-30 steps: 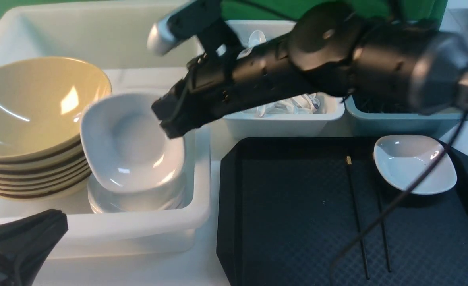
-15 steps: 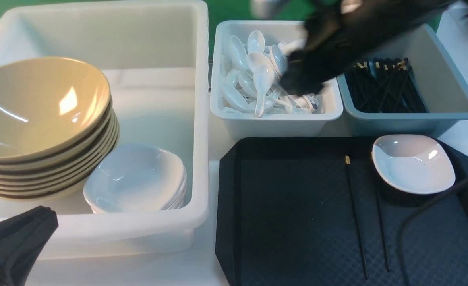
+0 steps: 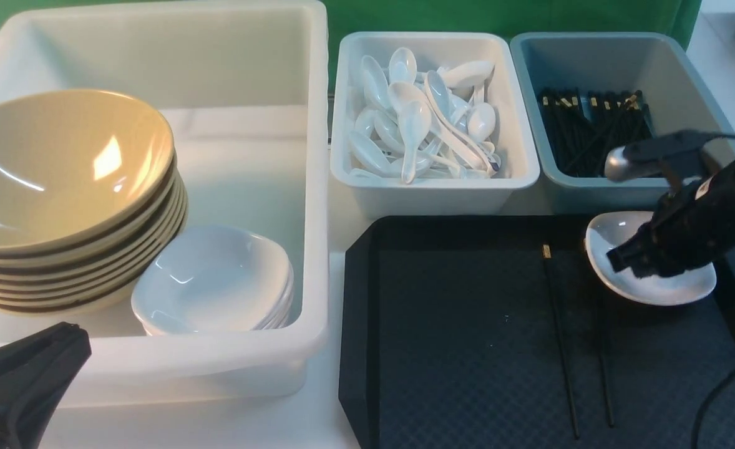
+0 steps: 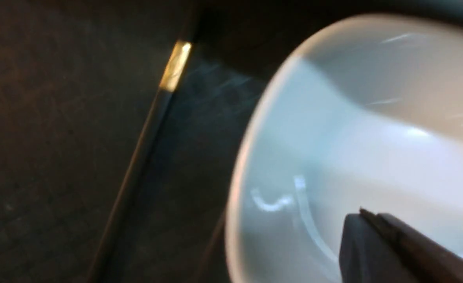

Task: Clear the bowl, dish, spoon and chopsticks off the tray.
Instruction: Use the right arm to grab the plate, then use the right arm to put the plate into the large storage box on the left

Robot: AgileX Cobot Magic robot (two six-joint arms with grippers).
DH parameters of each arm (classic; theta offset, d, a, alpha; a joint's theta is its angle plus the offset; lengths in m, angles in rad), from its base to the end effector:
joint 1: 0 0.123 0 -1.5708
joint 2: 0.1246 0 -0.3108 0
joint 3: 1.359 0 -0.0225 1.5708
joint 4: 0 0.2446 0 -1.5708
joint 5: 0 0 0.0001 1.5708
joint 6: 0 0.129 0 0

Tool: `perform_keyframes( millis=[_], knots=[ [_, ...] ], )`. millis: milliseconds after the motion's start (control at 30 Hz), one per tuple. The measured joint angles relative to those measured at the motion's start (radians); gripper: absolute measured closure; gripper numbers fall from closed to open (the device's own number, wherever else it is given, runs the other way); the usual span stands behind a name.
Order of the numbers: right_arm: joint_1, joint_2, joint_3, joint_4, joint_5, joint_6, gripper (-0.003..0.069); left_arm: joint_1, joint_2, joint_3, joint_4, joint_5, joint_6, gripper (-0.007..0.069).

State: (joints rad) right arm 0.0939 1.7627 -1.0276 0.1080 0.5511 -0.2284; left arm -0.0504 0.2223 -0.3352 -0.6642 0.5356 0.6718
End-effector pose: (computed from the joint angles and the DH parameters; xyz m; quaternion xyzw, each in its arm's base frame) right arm 0.3501 0.0403 0.1688 -0.1180 0.9750 0.0238 0.1866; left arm 0.0598 -0.0437 0.2705 0.1486 0.7677 -0.1164 0.6124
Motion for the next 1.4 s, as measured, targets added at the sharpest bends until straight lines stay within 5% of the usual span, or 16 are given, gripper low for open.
perform_keyframes(
  millis=[333,500,600,767,1133,1233,1333,1400],
  knots=[
    [0.013,-0.069,-0.001,0.052,0.121,-0.012,0.0606,0.000,0.000,0.001,0.017,-0.014,0.000,0.0629],
    [-0.085,-0.131,-0.001,0.049,0.109,-0.011,0.0491,0.000,0.000,0.001,0.018,-0.019,0.000,0.0629],
    [-0.161,-0.085,-0.002,0.047,0.077,0.007,0.0339,0.000,0.000,0.001,0.019,-0.023,0.000,0.0629],
    [-0.167,0.019,-0.002,0.071,0.065,0.011,0.0256,0.000,0.000,0.001,0.019,-0.023,0.000,0.0629],
    [-0.153,-0.107,-0.008,0.127,0.150,-0.067,0.0573,0.000,0.000,0.001,0.021,-0.024,0.000,0.0629],
    [-0.139,-0.201,-0.003,0.122,0.179,-0.079,0.0596,0.000,0.000,0.001,0.021,-0.026,0.000,0.0629],
    [-0.070,-0.338,-0.013,0.223,0.188,-0.131,0.0598,0.000,0.000,0.001,0.021,-0.028,0.000,0.0629],
    [0.083,-0.399,-0.044,0.423,0.153,-0.256,0.0598,0.000,0.000,0.001,0.021,-0.039,0.000,0.0629]
  ],
)
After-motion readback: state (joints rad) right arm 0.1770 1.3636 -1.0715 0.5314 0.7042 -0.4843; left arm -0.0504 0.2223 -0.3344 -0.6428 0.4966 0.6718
